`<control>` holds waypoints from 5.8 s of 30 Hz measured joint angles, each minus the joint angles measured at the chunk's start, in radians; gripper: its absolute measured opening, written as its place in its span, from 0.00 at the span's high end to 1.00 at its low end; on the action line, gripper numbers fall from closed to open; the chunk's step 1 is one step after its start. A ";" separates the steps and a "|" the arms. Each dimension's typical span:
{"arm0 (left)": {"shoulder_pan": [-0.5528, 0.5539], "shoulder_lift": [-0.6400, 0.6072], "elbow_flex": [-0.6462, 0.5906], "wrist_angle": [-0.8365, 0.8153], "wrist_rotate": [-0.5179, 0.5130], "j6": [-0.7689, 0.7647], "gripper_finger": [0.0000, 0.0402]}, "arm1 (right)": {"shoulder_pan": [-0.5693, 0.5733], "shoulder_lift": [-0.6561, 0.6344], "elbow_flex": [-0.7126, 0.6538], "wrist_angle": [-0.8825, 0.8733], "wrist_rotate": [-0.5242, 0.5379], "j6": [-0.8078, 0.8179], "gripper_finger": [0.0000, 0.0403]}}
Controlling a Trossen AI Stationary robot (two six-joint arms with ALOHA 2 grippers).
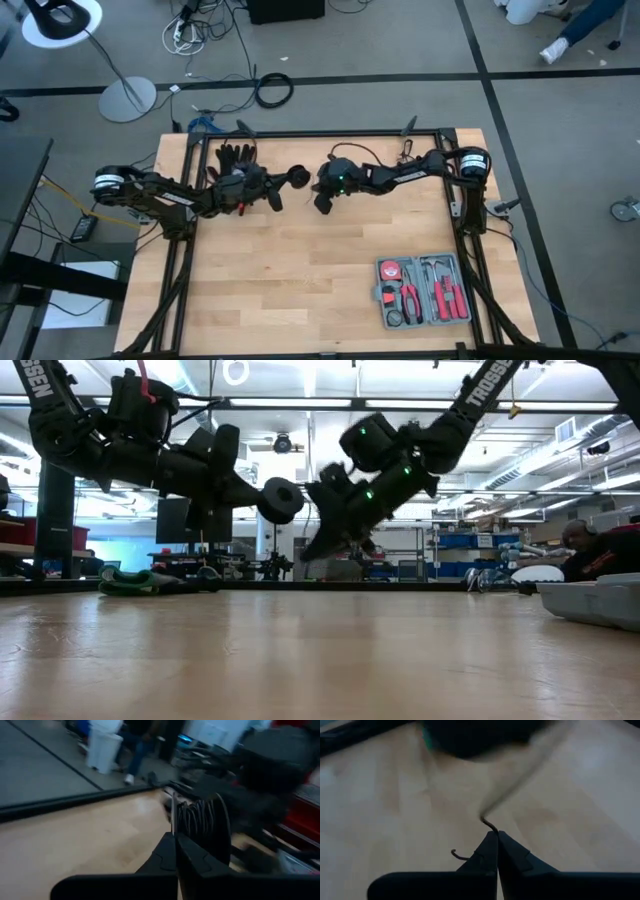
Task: Coil cords
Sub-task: Coil the black wire
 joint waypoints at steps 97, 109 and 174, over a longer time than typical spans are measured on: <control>-0.002 0.289 0.196 -0.288 0.150 0.023 1.00 | -0.177 -0.051 0.113 -0.264 -0.610 -0.104 1.00; -0.001 0.283 0.196 -0.297 0.224 0.017 1.00 | -0.176 -0.109 0.111 -0.574 -0.344 -0.293 1.00; 0.217 0.283 0.196 -0.375 1.097 0.080 1.00 | 0.062 -0.054 0.033 0.007 -0.058 -0.988 0.82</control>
